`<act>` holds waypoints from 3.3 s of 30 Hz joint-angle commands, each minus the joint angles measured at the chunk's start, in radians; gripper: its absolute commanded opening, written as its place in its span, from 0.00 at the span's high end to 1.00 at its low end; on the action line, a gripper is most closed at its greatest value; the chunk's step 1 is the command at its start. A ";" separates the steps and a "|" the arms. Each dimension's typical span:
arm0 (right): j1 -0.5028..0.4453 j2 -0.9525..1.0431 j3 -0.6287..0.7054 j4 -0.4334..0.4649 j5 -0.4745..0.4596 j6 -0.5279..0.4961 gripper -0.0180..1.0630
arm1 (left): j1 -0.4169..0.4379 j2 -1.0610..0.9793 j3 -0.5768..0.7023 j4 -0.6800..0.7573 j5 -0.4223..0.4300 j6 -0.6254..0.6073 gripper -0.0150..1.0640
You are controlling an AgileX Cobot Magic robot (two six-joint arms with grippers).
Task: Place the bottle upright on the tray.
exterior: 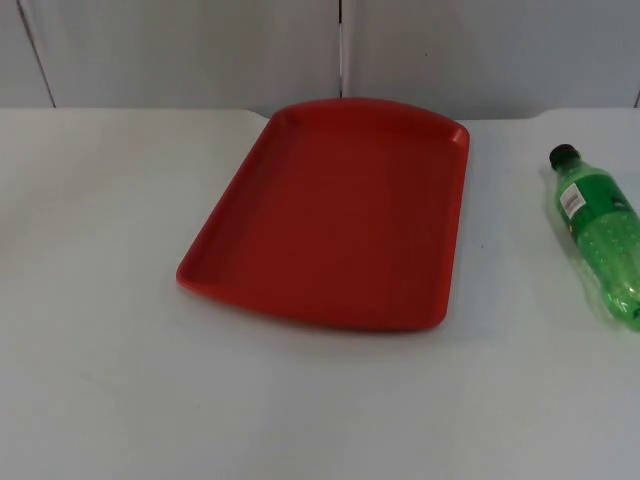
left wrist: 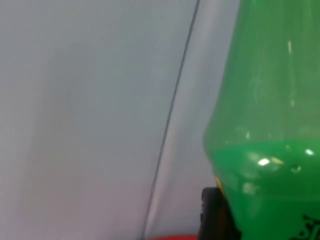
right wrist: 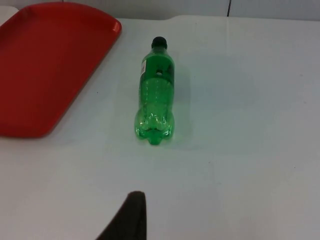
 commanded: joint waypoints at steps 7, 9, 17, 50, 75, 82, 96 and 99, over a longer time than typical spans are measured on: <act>-0.004 -0.003 0.006 0.002 -0.006 -0.006 0.01 | -0.049 -0.085 0.218 -0.013 -0.290 0.051 0.99; -0.004 -0.003 0.006 0.002 -0.006 -0.006 0.01 | -0.049 -0.085 0.245 -0.015 -0.338 0.048 0.99; -0.004 -0.003 0.006 0.002 -0.006 -0.006 0.01 | -0.099 -0.083 0.320 0.214 -0.500 -0.193 0.99; -0.004 -0.003 0.006 0.002 -0.006 -0.006 0.01 | -0.013 0.242 0.320 1.320 -1.152 -0.857 0.99; -0.004 -0.003 0.006 0.002 -0.006 -0.006 0.01 | -0.002 0.594 0.152 1.119 -1.371 -0.771 0.99; -0.004 -0.003 0.006 0.002 -0.006 -0.006 0.01 | -0.002 0.626 0.152 1.108 -1.391 -0.753 0.99; -0.004 -0.003 0.006 0.002 -0.006 -0.006 0.01 | -0.002 0.636 0.154 1.130 -1.359 -0.753 0.99; -0.004 -0.003 0.006 0.002 -0.006 -0.006 0.01 | -0.002 0.636 0.154 1.130 -1.359 -0.753 0.99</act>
